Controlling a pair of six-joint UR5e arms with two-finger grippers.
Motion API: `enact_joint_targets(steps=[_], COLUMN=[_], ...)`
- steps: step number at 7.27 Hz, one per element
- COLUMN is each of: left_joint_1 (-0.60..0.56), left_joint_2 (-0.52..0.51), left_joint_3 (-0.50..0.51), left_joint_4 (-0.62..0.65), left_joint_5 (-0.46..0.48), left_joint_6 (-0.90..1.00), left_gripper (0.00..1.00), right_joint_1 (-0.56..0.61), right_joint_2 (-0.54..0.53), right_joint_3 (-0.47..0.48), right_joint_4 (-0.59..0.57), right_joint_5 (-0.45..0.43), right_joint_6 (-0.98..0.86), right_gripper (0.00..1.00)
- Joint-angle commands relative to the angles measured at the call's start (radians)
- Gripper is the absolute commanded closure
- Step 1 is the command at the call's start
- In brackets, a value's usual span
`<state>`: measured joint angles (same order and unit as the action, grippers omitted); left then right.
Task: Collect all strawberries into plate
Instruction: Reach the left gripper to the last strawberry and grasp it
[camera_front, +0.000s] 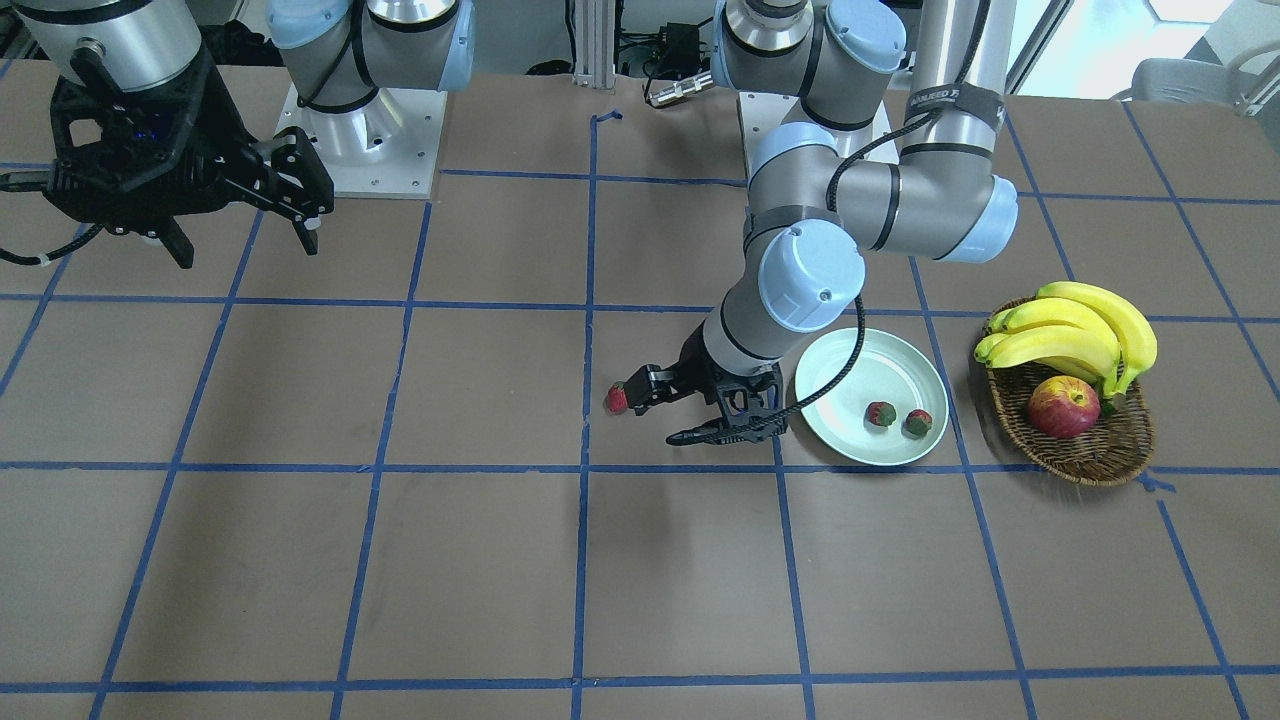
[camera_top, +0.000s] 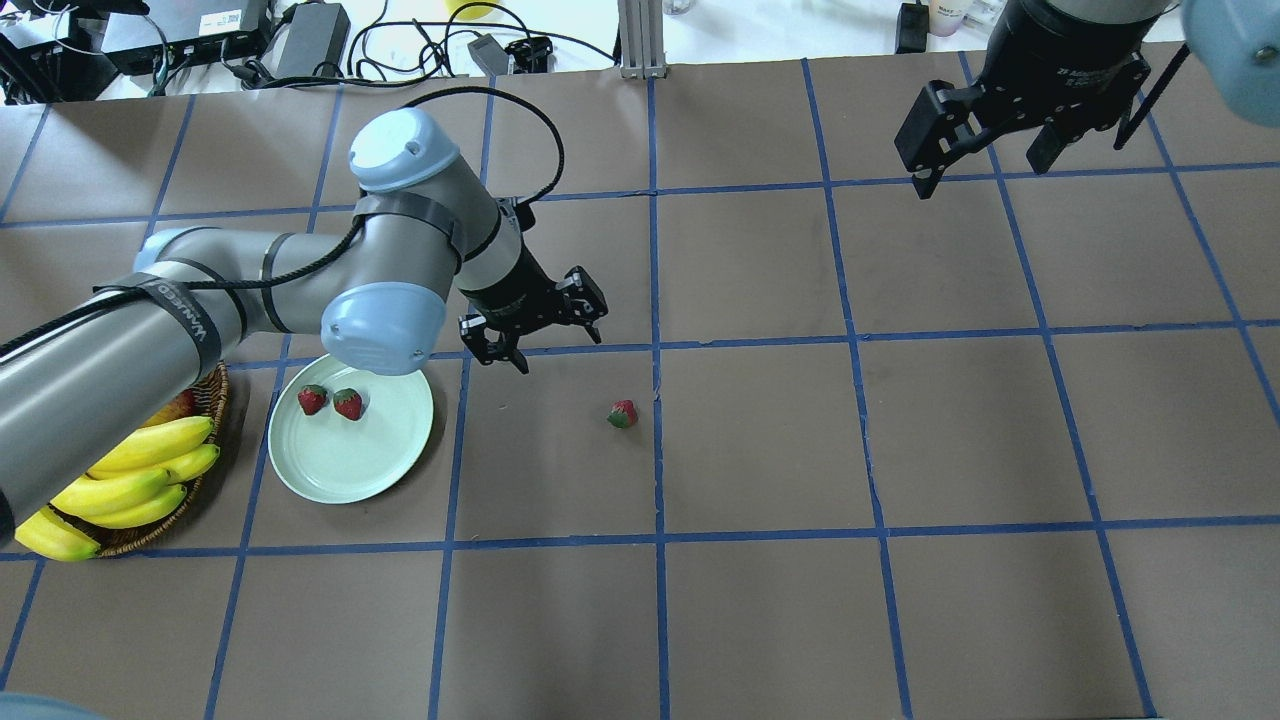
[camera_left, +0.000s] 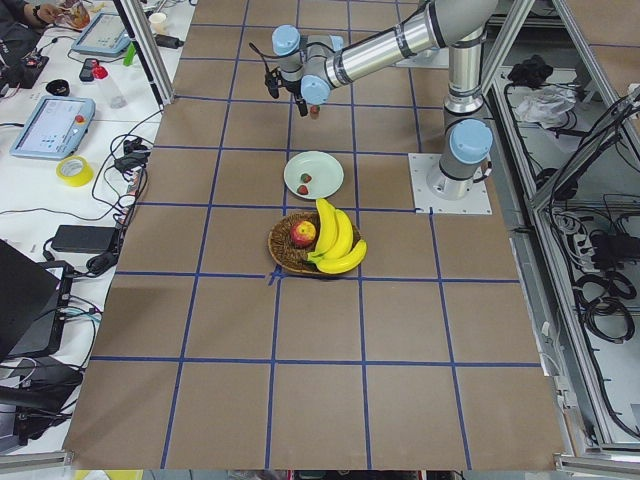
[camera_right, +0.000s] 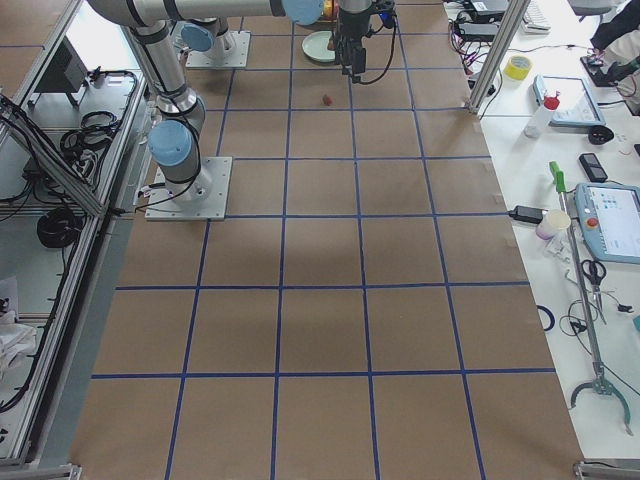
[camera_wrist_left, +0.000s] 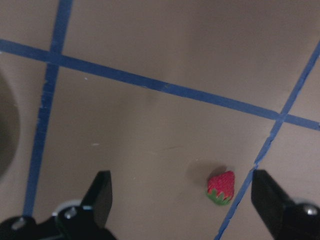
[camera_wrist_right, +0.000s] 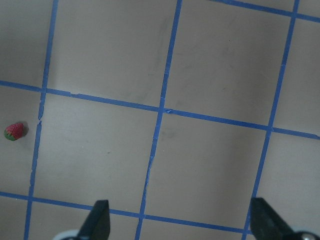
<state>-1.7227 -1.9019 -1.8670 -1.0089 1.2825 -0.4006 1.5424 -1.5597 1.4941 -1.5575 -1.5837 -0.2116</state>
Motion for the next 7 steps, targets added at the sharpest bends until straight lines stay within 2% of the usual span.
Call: enact_joint_targets(steps=[1,3,4,5,6,7], left_joint_1=[-0.047,-0.08,-0.09,-0.095,-0.097,-0.097], left_joint_2=[-0.052,-0.063,-0.069,-0.075,-0.083,-0.086], left_joint_3=[-0.056,-0.06,-0.063,-0.063,-0.064,-0.063], left_joint_4=[0.116,0.118,0.119,0.119,0.118,0.118], left_joint_5=[-0.058,-0.017,-0.012,-0.014,-0.015,-0.018], left_joint_6=[-0.01,-0.007,-0.007,-0.004,-0.007,-0.007], left_gripper=[0.05,0.05,0.13,0.37,0.55,0.79], right_joint_1=[-0.001,-0.001,0.001,-0.001,-0.001,0.001], right_joint_2=[0.0,0.0,0.0,0.0,0.0,0.0], right_joint_3=[0.0,0.0,0.0,0.0,0.0,0.0], right_joint_4=[0.001,0.002,0.002,0.002,0.002,0.002], right_joint_5=[-0.001,0.001,0.001,0.001,-0.001,0.001], right_joint_6=[0.0,0.0,0.0,0.0,0.0,0.0], right_gripper=[0.0,0.0,0.0,0.0,0.0,0.0])
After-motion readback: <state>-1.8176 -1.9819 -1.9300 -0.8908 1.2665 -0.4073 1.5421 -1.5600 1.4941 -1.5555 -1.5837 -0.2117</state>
